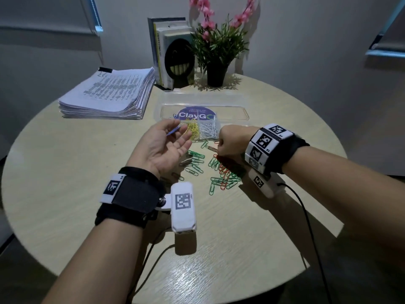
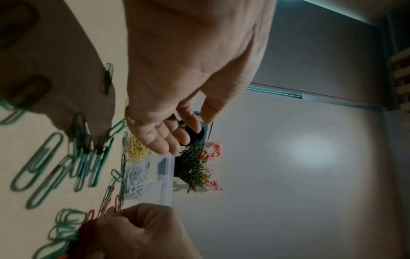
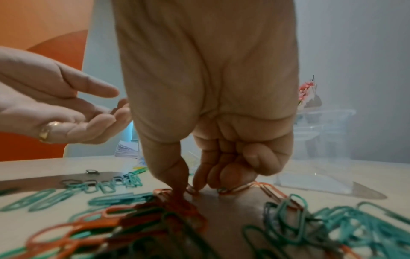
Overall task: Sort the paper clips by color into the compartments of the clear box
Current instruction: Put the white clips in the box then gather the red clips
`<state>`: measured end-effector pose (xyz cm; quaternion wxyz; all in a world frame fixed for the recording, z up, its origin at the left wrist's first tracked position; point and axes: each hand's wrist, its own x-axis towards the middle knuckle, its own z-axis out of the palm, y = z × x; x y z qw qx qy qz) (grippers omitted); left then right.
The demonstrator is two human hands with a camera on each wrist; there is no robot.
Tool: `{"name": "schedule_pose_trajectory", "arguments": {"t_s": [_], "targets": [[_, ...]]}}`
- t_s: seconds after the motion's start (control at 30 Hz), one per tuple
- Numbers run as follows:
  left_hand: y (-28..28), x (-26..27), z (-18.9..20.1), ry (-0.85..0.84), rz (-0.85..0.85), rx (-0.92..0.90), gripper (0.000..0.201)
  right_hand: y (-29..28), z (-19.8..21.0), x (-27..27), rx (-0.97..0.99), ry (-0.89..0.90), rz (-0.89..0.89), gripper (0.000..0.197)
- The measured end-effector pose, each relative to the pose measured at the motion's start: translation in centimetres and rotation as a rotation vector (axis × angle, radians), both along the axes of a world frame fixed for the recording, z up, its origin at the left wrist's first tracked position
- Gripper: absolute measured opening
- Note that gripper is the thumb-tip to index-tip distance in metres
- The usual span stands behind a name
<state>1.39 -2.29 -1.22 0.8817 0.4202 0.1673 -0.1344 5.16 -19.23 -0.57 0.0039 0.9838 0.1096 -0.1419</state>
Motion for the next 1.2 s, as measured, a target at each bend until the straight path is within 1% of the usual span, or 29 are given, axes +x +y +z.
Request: {"name": "schedule_pose_trajectory", "arguments": {"t_s": [0.13, 0.23, 0.3, 0.37, 0.43, 0.47, 0.5, 0.53, 0.6, 0.7, 0.77, 0.83, 1.03, 1.13, 1.2], "targets": [[-0.9, -0.2, -0.7, 0.012, -0.008, -0.038, 0.014, 0.0, 0.0, -0.1, 0.019, 0.014, -0.006, 0.027], [-1.4, -0.5, -1.1, 0.003, 0.007, -0.055, 0.015, 0.1, 0.3, -0.2, 0.071, -0.016, -0.016, 0.022], [-1.8, -0.8, -1.4, 0.001, 0.009, -0.054, 0.015, 0.1, 1.0, -0.1, 0.201, -0.059, -0.025, 0.016], [-2.4, -1.0, -1.7, -0.012, 0.014, -0.068, 0.016, 0.3, 1.9, -0.5, 0.409, -0.049, -0.028, 0.01], [-3.1, -1.2, -1.8, -0.027, 0.019, -0.101, 0.03, 0.9, 2.8, -1.3, 0.595, 0.017, -0.012, 0.006], [-3.3, -1.4, -1.8, -0.038, 0.019, -0.133, 0.032, 1.1, 3.0, -1.7, 0.635, 0.039, 0.005, 0.006], [-3.4, -1.4, -1.8, -0.046, 0.018, -0.176, 0.028, 1.2, 3.0, -1.9, 0.639, 0.046, 0.021, 0.008], [-3.5, -1.3, -1.9, -0.04, 0.019, -0.236, 0.023, 1.1, 3.0, -1.9, 0.612, 0.039, 0.026, 0.009], [-3.3, -1.1, -2.1, -0.007, 0.033, -0.307, 0.021, 0.6, 2.7, -1.5, 0.488, 0.011, 0.005, 0.007], [-2.7, -0.9, -2.4, 0.018, 0.053, -0.278, 0.021, -0.4, 1.9, -1.1, 0.176, 0.009, 0.028, 0.01], [-2.4, -0.9, -2.3, 0.023, 0.061, -0.258, 0.021, -0.8, 1.2, -1.1, 0.037, 0.013, 0.067, 0.014], [-2.3, -0.8, -2.5, 0.032, 0.068, -0.249, 0.02, -1.0, 0.8, -1.1, 0.016, 0.026, 0.086, 0.016], [-2.5, -0.5, -2.9, 0.049, 0.069, -0.236, 0.022, -0.9, 0.8, -1.1, -0.035, 0.081, 0.107, 0.013], [-2.4, -0.5, -3.1, 0.041, 0.061, -0.211, 0.022, -0.9, 1.0, -1.0, -0.006, 0.085, 0.102, 0.006], [-2.4, -0.5, -3.1, 0.04, 0.055, -0.194, 0.021, -0.9, 1.4, -0.9, 0.055, 0.082, 0.079, 0.008]]}}
